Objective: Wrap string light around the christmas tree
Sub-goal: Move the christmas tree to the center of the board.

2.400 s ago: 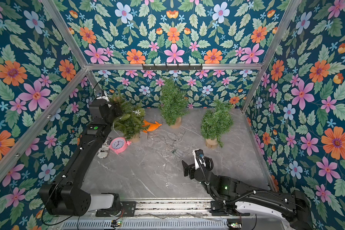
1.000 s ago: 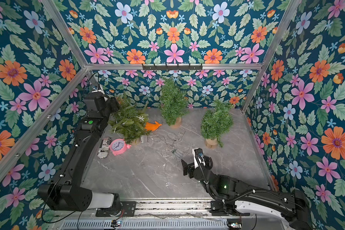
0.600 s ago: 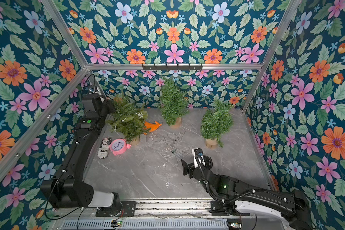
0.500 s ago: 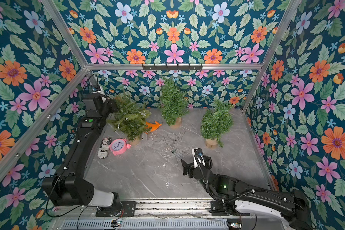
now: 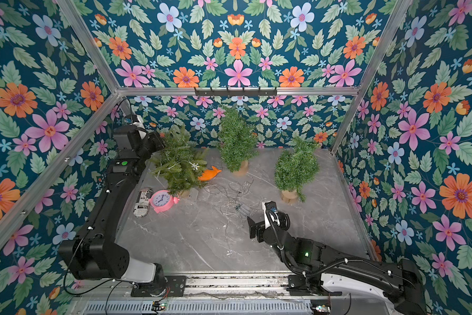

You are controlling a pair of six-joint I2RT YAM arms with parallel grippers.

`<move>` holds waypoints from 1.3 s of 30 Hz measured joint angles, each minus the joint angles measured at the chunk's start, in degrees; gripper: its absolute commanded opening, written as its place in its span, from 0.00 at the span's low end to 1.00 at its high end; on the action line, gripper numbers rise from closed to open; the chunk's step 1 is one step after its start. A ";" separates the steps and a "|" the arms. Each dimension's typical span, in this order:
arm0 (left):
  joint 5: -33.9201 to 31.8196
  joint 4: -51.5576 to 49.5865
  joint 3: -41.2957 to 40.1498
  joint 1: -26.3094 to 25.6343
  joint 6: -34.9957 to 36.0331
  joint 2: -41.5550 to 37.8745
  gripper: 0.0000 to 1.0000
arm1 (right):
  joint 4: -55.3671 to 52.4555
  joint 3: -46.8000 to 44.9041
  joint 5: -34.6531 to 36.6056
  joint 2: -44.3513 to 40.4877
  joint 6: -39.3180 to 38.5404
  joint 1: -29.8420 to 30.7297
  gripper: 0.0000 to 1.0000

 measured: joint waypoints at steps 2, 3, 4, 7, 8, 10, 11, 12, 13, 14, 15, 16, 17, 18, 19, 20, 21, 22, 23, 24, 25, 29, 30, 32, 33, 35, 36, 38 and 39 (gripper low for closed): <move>0.37 0.39 0.22 -0.02 -0.02 0.13 0.00 | -0.02 0.17 -0.04 -0.22 -0.02 0.00 0.99; 0.74 0.63 0.48 0.00 -0.02 0.35 0.00 | -0.02 0.20 -0.04 -0.42 -0.09 0.00 0.99; 1.27 0.79 0.68 0.00 -0.04 0.66 0.00 | -0.02 0.20 -0.04 -0.55 -0.20 0.00 0.99; 2.43 1.62 0.83 0.20 -0.20 1.40 0.00 | -0.07 0.28 -0.07 -0.79 -0.20 0.00 0.99; 2.93 2.05 0.85 0.44 -0.20 1.57 0.00 | -0.13 0.39 -0.07 -0.79 -0.20 0.00 0.99; 3.45 2.86 0.68 0.98 -0.17 1.75 0.00 | -0.52 0.57 -0.09 -0.81 -0.20 0.00 0.99; 3.98 3.37 0.50 1.60 -0.15 1.90 0.00 | -0.87 0.68 -0.11 -0.81 -0.20 0.00 0.99; 4.39 3.72 0.50 2.25 -0.13 2.21 0.00 | -1.14 0.74 -0.11 -0.81 -0.20 0.00 0.99; 4.52 4.07 0.72 2.97 0.00 2.69 0.00 | -1.29 0.83 -0.11 -0.81 -0.20 0.00 0.99; 5.01 4.31 1.16 3.69 0.04 3.34 0.00 | -1.29 0.87 -0.11 -0.81 -0.20 0.00 0.99; 5.88 4.70 1.49 4.37 0.20 4.00 0.00 | -1.33 0.96 -0.11 -0.79 -0.20 0.00 0.99; 6.75 5.01 1.60 5.07 0.31 4.48 0.00 | -1.33 1.03 -0.11 -0.74 -0.20 0.00 0.99; 7.67 5.29 1.60 5.60 0.68 4.85 0.00 | -1.29 1.09 -0.11 -0.63 -0.20 0.00 0.99; 8.66 5.77 1.57 6.10 1.09 5.14 0.00 | -1.29 1.20 -0.11 -0.39 -0.20 0.00 0.99; 9.57 6.34 1.44 6.47 1.31 5.20 0.00 | -1.33 1.36 -0.11 -0.17 -0.22 0.00 0.99; 10.73 6.88 1.20 6.75 1.57 5.22 0.00 | -1.33 1.49 -0.13 0.07 -0.22 0.00 0.99; 11.74 7.45 0.98 7.21 1.92 5.20 0.00 | -1.36 1.68 -0.13 0.28 -0.22 -0.02 0.99; 12.39 7.89 0.83 7.56 2.19 5.20 0.00 | -1.36 1.88 -0.13 0.50 -0.24 0.00 0.99; 13.68 8.52 0.61 8.04 2.64 5.22 0.00 | -1.36 2.12 -0.17 0.81 -0.26 0.00 0.99; 14.14 8.92 0.42 8.52 2.73 5.25 0.00 | -1.33 2.27 -0.33 1.01 -0.37 -0.02 0.99; 14.53 9.27 0.20 8.96 2.80 5.25 0.00 | -1.36 2.36 -0.39 1.16 -0.59 -0.02 0.99; 16.63 11.15 -1.60 10.75 3.23 4.76 0.08 | -1.36 2.54 -0.74 1.40 -0.83 -0.02 0.99; 16.90 11.63 -2.29 11.10 3.34 4.37 0.14 | -1.36 2.58 -0.81 1.42 -0.83 -0.02 0.99; 17.46 12.22 -3.15 11.74 4.20 3.58 0.25 | -1.51 2.86 -1.03 1.46 -0.85 -0.04 0.99; 17.81 12.20 -3.28 11.98 4.11 3.28 0.33 | -1.64 3.02 -1.11 1.51 -0.87 -0.04 0.99; 17.94 12.22 -3.34 12.44 4.26 2.82 0.43 | -1.77 3.26 -1.20 1.51 -0.87 -0.04 0.99; 17.88 12.24 -3.34 12.50 4.04 2.58 0.43 | -1.81 3.30 -1.22 1.51 -0.87 -0.04 0.99; 17.90 12.11 -3.08 12.74 4.07 2.12 0.43 | -2.12 3.34 -1.38 1.53 -0.87 -0.04 0.99; 17.86 12.13 -2.86 12.79 4.04 1.92 0.44 | -2.36 3.41 -1.38 1.57 -0.87 -0.04 0.99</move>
